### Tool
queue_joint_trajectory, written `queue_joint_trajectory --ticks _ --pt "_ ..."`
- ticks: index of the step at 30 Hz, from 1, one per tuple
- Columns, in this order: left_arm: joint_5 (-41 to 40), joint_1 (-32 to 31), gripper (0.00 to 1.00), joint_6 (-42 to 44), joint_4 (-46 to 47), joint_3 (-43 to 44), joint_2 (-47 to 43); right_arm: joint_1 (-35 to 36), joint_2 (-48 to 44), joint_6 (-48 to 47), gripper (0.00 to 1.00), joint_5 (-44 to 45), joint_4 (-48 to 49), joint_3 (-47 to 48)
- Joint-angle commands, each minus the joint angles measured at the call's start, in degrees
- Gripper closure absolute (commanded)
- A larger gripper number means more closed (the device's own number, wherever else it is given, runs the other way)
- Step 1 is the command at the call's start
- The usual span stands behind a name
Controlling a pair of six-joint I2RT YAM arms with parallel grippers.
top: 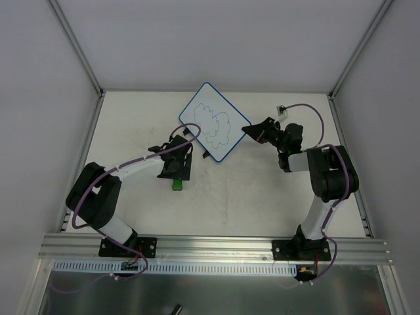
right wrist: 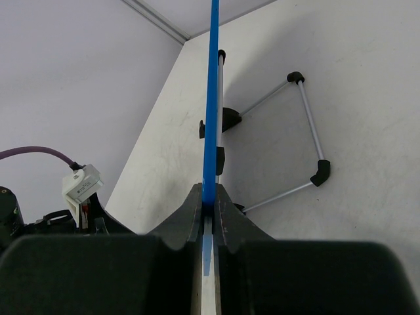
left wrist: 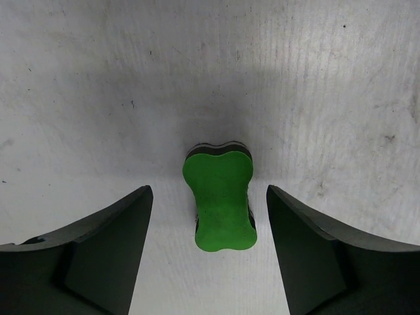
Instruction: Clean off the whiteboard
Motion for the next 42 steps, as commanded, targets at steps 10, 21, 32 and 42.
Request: queue_joint_trajectory --ticks 10,21,32,42 --pt "0.3 -1.0 0.41 -0.5 -1.3 1.9 2.4 -0.7 0.0 -2.3 1.0 -0.8 3.6 1.4" --pt "0.2 -1.1 0.69 -1.4 -1.3 1.6 2.3 -0.7 0.0 -2.3 1.0 -0.8 3.6 1.4" --pt "0.4 -1.1 0.93 -3.2 -1.4 1.8 0.0 -0.9 -0.1 -2.3 1.0 -0.8 3.6 1.3" --pt "-4.5 -1.0 1.0 -4.4 -1.3 11.8 -4.2 -0.8 -0.1 -2.3 1.0 -0.8 3.9 1.1"
